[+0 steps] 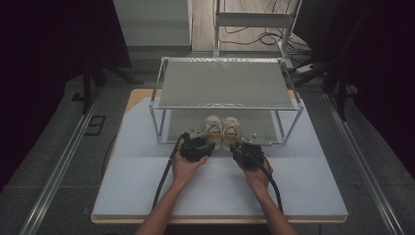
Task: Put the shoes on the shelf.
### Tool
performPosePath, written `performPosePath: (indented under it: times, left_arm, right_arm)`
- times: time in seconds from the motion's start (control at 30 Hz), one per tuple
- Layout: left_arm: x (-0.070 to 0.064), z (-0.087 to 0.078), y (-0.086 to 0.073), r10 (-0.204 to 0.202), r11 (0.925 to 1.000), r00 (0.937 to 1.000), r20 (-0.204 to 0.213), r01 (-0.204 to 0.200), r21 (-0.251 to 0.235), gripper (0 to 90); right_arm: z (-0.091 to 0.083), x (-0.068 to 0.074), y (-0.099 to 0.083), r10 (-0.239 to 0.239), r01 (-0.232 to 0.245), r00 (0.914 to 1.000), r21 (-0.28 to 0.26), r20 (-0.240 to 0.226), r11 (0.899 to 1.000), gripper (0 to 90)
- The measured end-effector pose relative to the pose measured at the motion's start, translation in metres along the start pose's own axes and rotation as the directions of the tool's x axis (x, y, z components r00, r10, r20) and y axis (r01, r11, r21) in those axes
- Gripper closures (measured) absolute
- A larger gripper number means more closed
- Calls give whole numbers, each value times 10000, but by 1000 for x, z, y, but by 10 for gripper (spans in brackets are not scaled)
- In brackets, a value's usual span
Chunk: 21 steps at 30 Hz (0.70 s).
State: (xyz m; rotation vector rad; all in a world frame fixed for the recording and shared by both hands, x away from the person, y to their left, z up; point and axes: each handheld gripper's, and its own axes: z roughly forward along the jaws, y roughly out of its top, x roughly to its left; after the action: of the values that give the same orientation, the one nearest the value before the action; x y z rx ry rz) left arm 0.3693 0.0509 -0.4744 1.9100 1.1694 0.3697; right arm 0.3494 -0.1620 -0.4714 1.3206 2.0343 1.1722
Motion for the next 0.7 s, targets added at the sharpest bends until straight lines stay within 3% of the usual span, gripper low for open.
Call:
performPosePath:
  times: [0.13, 0.23, 0.37, 0.5, 0.6, 0.7]
  left_arm:
    - [0, 2, 2, 3, 10000, 10000, 2, -3, 35, 534]
    - [0, 2, 2, -12, 10000, 10000, -12, 12, 39, 536]
    - [0, 2, 2, -71, 10000, 10000, -16, 71, 28, 546]
    - [2, 3, 3, -66, 10000, 9999, -86, 66, 63, 535]
    - [4, 4, 4, -188, 9997, 9997, -134, 190, 123, 471]
    - [10, 5, 4, -379, 9991, 9993, 74, 377, 197, 401]
  right_arm:
    - [0, -1, 0, 27, -27, 10000, -36, 13, 10000, 661]
    - [0, -2, 0, 42, -36, 9995, -171, 322, 9998, 631]
    - [4, -5, 1, 216, -215, 9997, -94, 152, 9997, 626]
    - [5, -8, 1, 336, -335, 9994, -61, 117, 9994, 546]
    - [7, -12, 1, 591, -592, 9982, -74, -57, 9982, 490]
    - [11, -13, 0, 762, -761, 9963, 39, -407, 9971, 467]
